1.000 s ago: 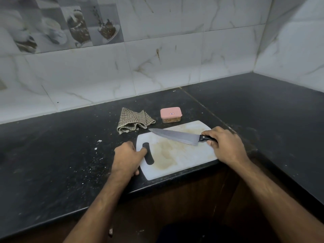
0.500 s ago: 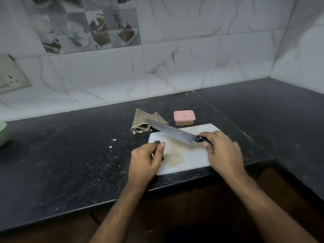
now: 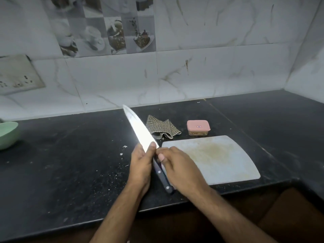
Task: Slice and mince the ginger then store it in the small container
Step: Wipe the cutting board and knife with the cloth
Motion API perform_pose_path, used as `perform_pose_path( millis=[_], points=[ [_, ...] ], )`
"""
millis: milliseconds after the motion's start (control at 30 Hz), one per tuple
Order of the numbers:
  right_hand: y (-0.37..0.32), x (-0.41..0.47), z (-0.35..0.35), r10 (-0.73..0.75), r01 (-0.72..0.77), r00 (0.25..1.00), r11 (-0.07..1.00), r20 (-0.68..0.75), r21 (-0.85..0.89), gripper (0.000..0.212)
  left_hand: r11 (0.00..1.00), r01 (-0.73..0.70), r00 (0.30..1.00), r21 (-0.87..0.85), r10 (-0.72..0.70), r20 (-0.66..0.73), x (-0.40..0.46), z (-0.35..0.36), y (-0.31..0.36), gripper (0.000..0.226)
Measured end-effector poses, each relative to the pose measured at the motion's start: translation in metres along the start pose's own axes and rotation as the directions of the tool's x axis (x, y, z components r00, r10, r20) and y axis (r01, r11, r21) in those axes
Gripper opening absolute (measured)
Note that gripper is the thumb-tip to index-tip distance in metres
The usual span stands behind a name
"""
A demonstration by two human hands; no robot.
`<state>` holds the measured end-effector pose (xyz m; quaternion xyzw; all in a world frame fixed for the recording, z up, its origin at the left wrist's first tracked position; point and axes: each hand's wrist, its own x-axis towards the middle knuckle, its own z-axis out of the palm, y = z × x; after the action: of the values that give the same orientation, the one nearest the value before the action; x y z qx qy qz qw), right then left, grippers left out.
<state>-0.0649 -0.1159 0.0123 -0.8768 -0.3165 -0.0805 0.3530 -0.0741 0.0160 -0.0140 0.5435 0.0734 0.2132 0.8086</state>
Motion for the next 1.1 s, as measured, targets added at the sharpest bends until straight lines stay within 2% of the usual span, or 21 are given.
perform_pose_path(
  millis=[100,200,267,400,467,667,767,967,1033,1100],
  points=[
    [0.019,0.038,0.001,0.096,-0.083,0.986,0.992,-0.139,0.093,0.024,0.999,0.035,0.996,-0.002,-0.035,-0.076,0.005,-0.015,0.000,0.014],
    [0.041,0.089,0.011,0.081,-0.076,0.970,0.997,-0.231,0.027,0.023,0.998,0.062,0.993,0.021,-0.060,-0.099,0.007,-0.016,0.001,0.014],
    [0.053,0.118,0.023,0.068,-0.077,0.987,0.995,-0.144,-0.063,0.018,0.995,0.092,0.991,0.048,-0.087,-0.106,0.009,-0.016,0.002,0.015],
    [0.068,0.150,0.045,0.096,-0.059,0.986,0.966,0.135,-0.251,0.067,0.993,0.105,0.991,0.055,-0.100,-0.089,0.011,-0.020,0.003,0.013],
    [0.075,0.158,0.055,0.098,-0.042,0.984,0.941,0.152,-0.335,0.072,0.993,0.103,0.992,0.058,-0.098,-0.078,0.012,-0.021,0.003,0.013],
    [0.083,0.178,0.067,0.075,-0.078,0.997,0.979,-0.022,-0.190,0.033,0.989,0.110,0.994,0.102,-0.107,-0.036,0.016,-0.023,0.001,0.008],
    [0.075,0.175,0.051,0.125,-0.125,0.983,0.992,-0.133,0.009,0.020,0.989,0.125,0.992,0.074,-0.127,0.017,0.015,-0.028,0.003,0.010],
    [0.066,0.105,-0.034,0.134,-0.034,0.920,0.964,-0.369,0.265,0.030,0.982,0.122,0.970,0.143,-0.149,0.191,0.015,-0.024,0.000,0.018],
    [0.071,0.065,-0.067,0.124,0.011,0.873,0.962,-0.472,0.273,0.034,0.972,0.108,0.955,0.210,-0.160,0.249,0.013,-0.021,0.000,0.026],
    [0.078,0.029,-0.091,0.116,-0.019,0.849,0.981,-0.515,0.191,0.036,0.935,0.051,0.937,0.351,-0.166,0.306,0.013,-0.018,0.000,0.031]
  ],
)
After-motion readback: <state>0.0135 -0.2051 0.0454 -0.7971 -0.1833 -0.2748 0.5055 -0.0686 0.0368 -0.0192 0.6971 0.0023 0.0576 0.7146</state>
